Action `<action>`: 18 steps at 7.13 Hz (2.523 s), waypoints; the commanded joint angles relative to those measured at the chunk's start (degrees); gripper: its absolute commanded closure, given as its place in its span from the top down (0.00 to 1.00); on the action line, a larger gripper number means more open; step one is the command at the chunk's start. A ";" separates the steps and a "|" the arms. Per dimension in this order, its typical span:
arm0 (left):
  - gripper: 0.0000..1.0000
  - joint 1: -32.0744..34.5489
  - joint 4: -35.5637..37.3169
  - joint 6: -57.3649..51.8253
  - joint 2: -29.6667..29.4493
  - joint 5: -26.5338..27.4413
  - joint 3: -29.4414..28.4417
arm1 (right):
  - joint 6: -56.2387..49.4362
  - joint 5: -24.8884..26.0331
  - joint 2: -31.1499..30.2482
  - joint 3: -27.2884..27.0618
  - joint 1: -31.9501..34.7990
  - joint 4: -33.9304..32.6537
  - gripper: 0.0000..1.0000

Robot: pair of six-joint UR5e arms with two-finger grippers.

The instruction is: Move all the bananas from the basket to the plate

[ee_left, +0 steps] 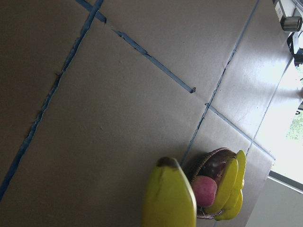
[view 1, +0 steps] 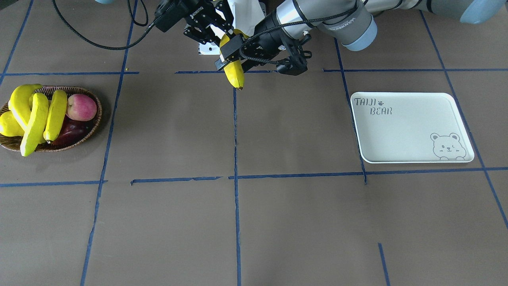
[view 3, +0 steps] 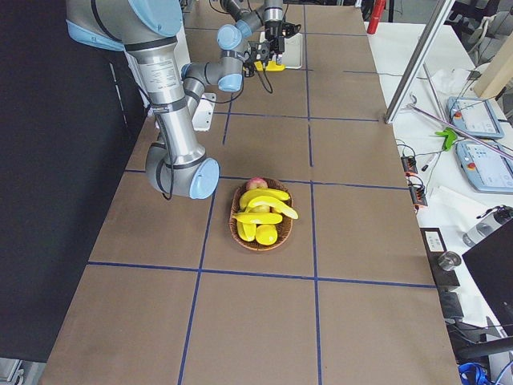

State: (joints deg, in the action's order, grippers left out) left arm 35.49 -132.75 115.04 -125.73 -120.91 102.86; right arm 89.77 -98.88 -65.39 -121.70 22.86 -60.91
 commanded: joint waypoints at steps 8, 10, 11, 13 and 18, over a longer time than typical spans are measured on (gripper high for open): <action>0.00 2.63 0.91 -1.04 1.80 -0.20 1.04 | 0.15 -0.17 0.35 -1.70 0.26 0.00 1.00; 0.00 7.20 1.52 -9.17 9.05 -2.12 0.68 | 0.06 -0.26 0.00 -2.84 0.61 0.00 1.00; 0.00 12.62 5.96 -15.83 12.41 -5.97 1.03 | -0.03 -0.17 -0.43 -3.11 0.87 -0.09 1.00; 0.00 17.05 8.29 -30.23 28.35 -5.66 4.44 | 0.06 -0.17 -1.66 -3.11 2.10 -0.88 1.00; 0.00 21.99 8.12 -49.90 40.92 0.31 -5.00 | -2.48 -2.27 -3.43 -2.32 7.10 -8.07 1.00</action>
State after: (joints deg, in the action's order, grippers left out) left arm 57.40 -124.57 66.53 -85.04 -122.73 101.39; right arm 88.41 -100.06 -68.95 -124.02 28.42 -66.25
